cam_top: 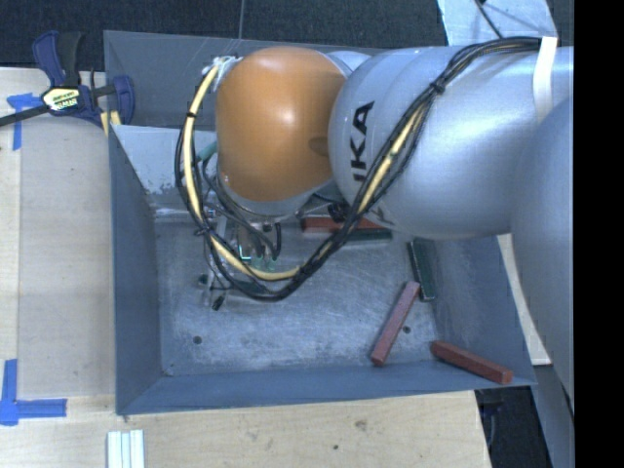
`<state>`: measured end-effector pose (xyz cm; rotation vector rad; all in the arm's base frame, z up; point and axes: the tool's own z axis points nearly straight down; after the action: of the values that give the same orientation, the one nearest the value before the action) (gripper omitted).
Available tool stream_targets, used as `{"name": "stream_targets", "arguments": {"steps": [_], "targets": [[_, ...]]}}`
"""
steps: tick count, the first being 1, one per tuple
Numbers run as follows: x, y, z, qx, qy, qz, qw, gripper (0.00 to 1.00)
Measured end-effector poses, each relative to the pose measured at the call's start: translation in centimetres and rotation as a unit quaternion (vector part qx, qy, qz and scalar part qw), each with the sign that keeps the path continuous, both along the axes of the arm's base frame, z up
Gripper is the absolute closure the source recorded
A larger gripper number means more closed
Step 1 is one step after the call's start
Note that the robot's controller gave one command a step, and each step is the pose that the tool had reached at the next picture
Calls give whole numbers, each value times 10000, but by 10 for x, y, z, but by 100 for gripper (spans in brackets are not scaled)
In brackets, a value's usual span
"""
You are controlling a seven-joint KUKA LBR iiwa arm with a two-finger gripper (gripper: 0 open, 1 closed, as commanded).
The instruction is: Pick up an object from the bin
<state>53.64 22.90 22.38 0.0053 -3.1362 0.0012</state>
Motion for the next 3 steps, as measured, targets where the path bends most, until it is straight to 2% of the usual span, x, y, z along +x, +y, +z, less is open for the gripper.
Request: {"name": "stream_targets", "arguments": {"steps": [1,2,3], "targets": [[-29,-75,-115,-16,9,-30,10000,0],[53,-58,-156,13,-56,-153,9999,0],[52,-58,-153,13,-50,-158,9999,100]]}}
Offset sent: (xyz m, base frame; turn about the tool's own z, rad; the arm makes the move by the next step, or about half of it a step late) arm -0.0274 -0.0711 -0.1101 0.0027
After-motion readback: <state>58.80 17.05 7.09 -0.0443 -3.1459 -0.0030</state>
